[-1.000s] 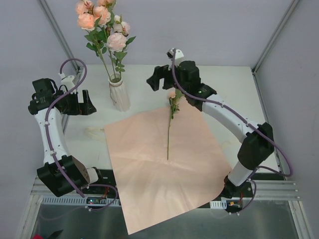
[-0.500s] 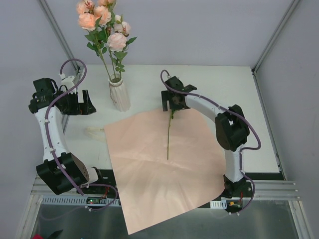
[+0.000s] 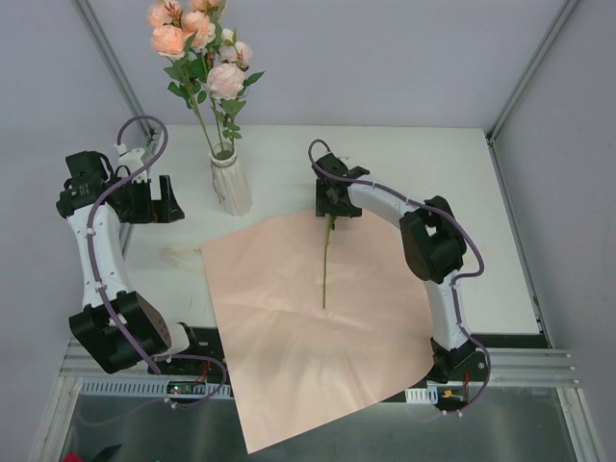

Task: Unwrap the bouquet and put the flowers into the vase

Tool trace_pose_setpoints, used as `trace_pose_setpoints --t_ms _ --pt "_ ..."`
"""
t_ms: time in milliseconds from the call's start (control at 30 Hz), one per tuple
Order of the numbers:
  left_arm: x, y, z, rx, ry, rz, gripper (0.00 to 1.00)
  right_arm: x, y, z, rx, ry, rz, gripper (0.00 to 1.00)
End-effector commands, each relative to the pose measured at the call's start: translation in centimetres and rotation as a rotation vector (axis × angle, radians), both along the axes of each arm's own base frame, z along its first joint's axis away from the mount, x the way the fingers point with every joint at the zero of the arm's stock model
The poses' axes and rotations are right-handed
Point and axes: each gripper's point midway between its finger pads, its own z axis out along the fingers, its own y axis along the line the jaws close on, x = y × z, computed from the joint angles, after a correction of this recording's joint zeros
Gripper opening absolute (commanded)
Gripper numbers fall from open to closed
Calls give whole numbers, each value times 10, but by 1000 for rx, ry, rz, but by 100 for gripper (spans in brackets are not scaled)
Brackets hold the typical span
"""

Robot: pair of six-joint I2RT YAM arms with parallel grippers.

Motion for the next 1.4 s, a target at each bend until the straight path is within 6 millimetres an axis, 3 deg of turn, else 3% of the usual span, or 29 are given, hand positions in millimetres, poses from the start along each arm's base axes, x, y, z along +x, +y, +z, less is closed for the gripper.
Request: trace_pose_setpoints --t_ms 0,133,233,267,367,500,633,667,733,767,833,867,900,967,1067,1133,1167,1200,1233,1267,1333,1367 --pt "3 16 -7 50 28 24 99 19 15 2 57 -42 -71 75" --pt "3 16 -11 37 39 25 99 21 18 -5 65 -39 -90 69" --pt "4 17 -16 35 50 23 99 21 19 -7 73 -41 -89 56" --pt "5 18 -18 41 56 21 99 20 18 -8 69 -39 -91 36" --pt "7 25 -25 55 75 28 99 21 13 0 70 -67 -118 3" --pt "7 28 -24 61 72 32 99 21 9 17 81 -108 -138 1" --pt "7 31 -19 72 57 38 99 22 6 54 138 -208 -153 1" --pt "7 31 -17 74 55 41 99 26 9 85 193 -282 -153 1" --pt "8 32 -15 78 51 47 99 21 9 106 210 -353 -127 1" --pt "8 33 -15 76 54 58 99 27 18 153 311 -477 -110 1" --pt "8 34 -15 70 59 71 99 19 31 189 382 -573 -48 1" --pt "8 35 -15 57 65 90 99 19 37 235 432 -692 7 1" --pt "8 36 -16 47 68 101 99 15 48 259 476 -742 63 1" --pt "10 37 -17 7 74 134 99 3 74 333 554 -914 203 1" --pt "14 40 -18 -45 76 161 99 -29 116 421 667 -1174 441 1" --pt "15 37 -19 -75 76 156 99 -49 136 456 739 -1308 538 1" --pt "16 36 -20 -86 80 154 99 -59 143 485 816 -1431 575 1" --pt "16 35 -20 -89 79 150 99 -68 151 497 842 -1488 606 1" --pt "17 34 -19 -96 75 145 99 -66 163 495 850 -1516 632 1" --pt "16 33 -18 -102 74 143 99 -80 164 526 902 -1613 667 1" --pt "16 30 -17 -111 63 129 99 -83 182 530 923 -1670 695 1" --pt "16 29 -16 -110 60 125 99 -90 182 548 951 -1724 707 1"
